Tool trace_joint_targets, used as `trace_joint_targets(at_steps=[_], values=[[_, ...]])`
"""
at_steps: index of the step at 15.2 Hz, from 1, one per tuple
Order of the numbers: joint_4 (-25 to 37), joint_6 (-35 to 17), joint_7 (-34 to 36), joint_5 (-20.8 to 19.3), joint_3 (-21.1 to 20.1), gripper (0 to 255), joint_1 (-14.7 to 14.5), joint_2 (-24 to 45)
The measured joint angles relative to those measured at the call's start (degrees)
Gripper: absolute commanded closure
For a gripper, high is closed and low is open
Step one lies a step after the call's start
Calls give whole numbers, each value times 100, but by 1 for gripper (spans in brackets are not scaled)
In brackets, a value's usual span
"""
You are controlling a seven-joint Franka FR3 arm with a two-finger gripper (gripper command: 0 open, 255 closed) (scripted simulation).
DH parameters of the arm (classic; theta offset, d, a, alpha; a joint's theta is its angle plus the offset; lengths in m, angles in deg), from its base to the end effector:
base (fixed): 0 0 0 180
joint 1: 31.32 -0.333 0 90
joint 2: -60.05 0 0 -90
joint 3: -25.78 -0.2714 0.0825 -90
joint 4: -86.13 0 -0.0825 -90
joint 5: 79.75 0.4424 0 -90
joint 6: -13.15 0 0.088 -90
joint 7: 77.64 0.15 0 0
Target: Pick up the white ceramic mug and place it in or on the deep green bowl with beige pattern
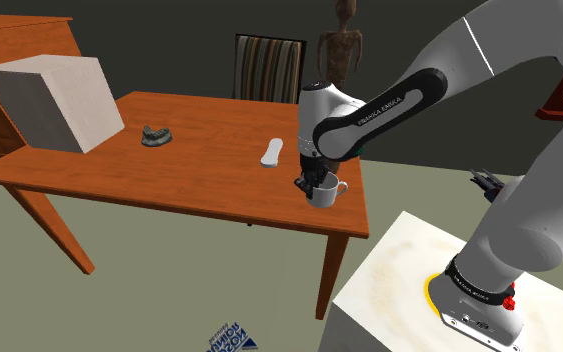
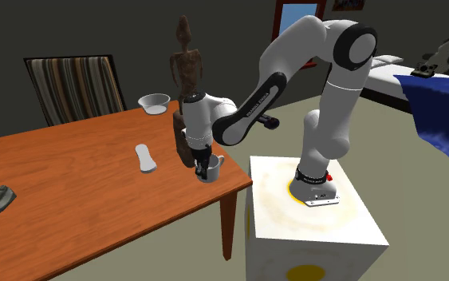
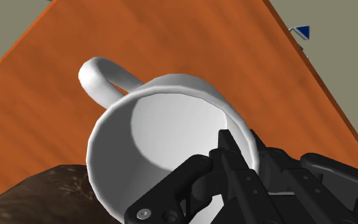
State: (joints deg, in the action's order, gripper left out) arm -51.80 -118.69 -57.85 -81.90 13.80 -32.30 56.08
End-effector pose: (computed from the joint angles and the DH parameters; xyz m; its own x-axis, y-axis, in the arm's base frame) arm 0.5091 0.1130 0.2079 0.9952 -0.0948 -0.0229 -0.0935 -0.9942 0.0522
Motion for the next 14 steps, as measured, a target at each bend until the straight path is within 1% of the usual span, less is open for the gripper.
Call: trace_joint_targets(at_steps=[6,14], values=[[-1,0,0,0,0,255,0,0],[221,558,-96,101,19,255,-8,-349]])
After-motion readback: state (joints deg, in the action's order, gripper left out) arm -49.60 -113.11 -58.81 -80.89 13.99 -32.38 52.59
